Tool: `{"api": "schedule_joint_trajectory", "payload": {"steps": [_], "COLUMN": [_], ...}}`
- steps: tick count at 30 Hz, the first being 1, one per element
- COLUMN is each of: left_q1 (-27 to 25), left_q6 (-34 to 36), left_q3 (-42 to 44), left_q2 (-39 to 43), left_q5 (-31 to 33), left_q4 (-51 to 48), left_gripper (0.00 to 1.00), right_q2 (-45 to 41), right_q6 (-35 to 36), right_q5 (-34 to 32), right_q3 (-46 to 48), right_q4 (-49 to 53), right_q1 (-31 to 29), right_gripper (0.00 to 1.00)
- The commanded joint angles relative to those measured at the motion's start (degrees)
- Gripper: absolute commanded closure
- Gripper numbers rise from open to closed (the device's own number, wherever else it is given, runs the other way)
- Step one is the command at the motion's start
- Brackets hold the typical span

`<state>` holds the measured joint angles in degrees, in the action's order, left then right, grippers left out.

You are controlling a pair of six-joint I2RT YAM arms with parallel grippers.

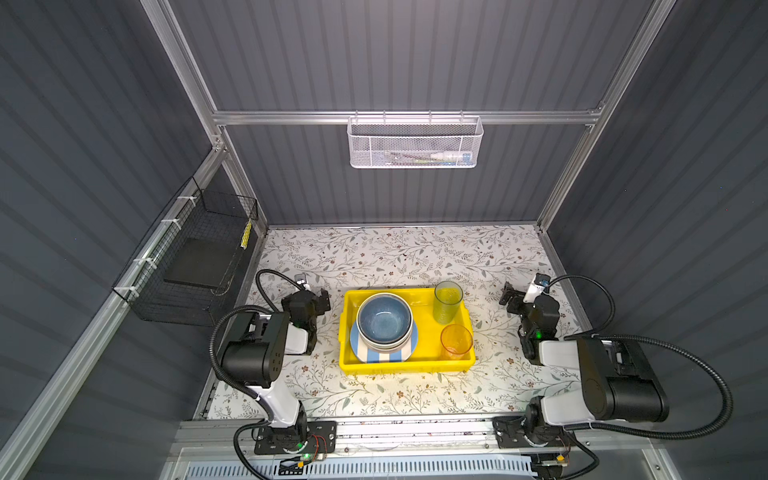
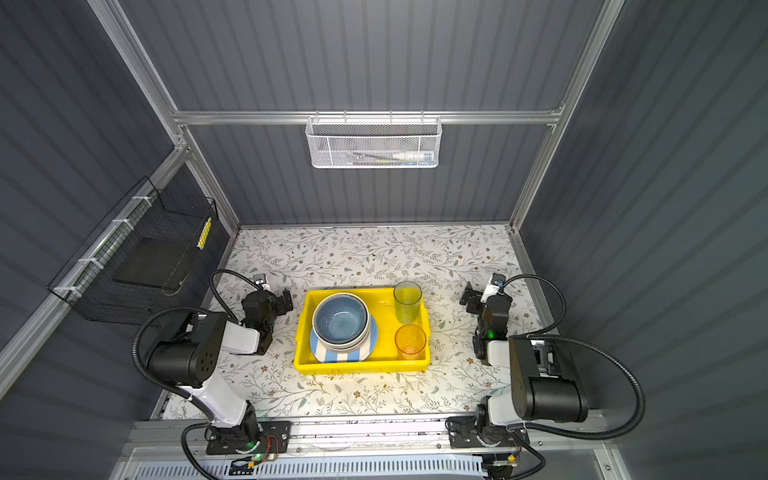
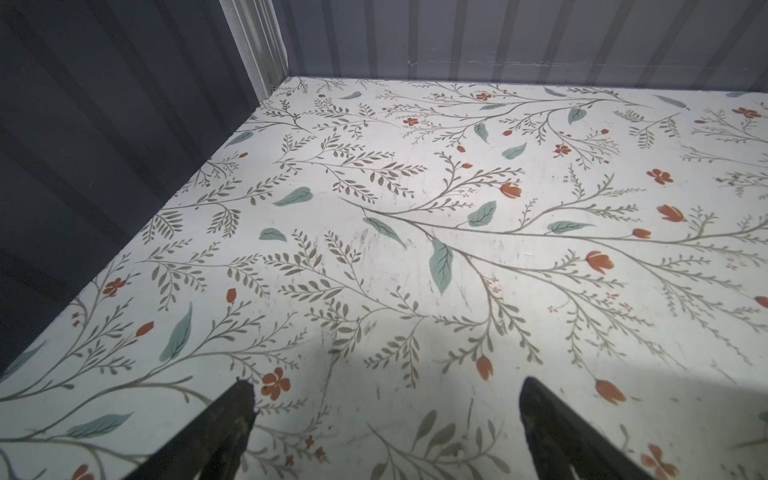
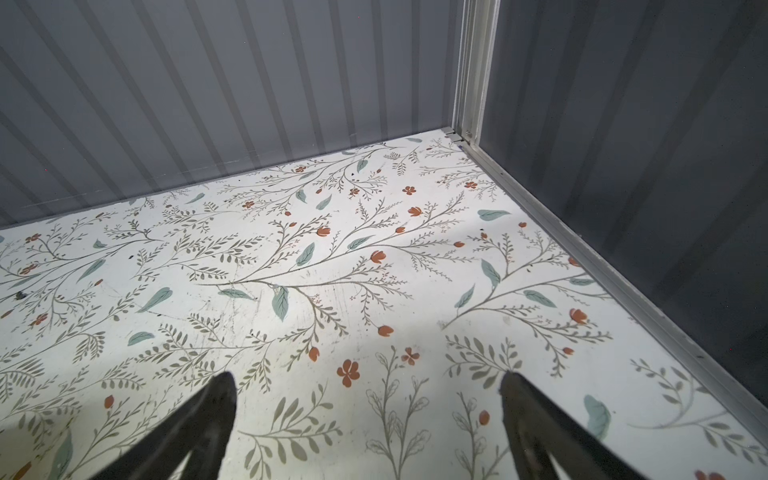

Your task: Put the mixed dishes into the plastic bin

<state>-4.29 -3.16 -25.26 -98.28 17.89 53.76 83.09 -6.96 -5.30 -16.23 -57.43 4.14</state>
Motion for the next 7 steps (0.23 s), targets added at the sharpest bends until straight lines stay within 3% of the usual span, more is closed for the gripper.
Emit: {"api": "schedule_joint_trajectory", "payload": {"steps": [1,7], "left_q1": [0.36,0.34], "left_q6": [1.00,0.98], "left_q3": [-0.03,-0.12], "left_q2": [0.04,0.02], "left_q5": [-0.54,-0.57], "left_q4": [1.77,1.84], "left_gripper": [0.00,0.00], "right_q2": [0.14,0.14], "right_q6": [0.99,1.50], "right_q5": [0.28,0.45], "right_q3": [-0.51,-0.68], "right_q4": [-1.38,-1.09], "right_q1": [0.16,-0.27], "right_gripper": [0.01,0.01]}}
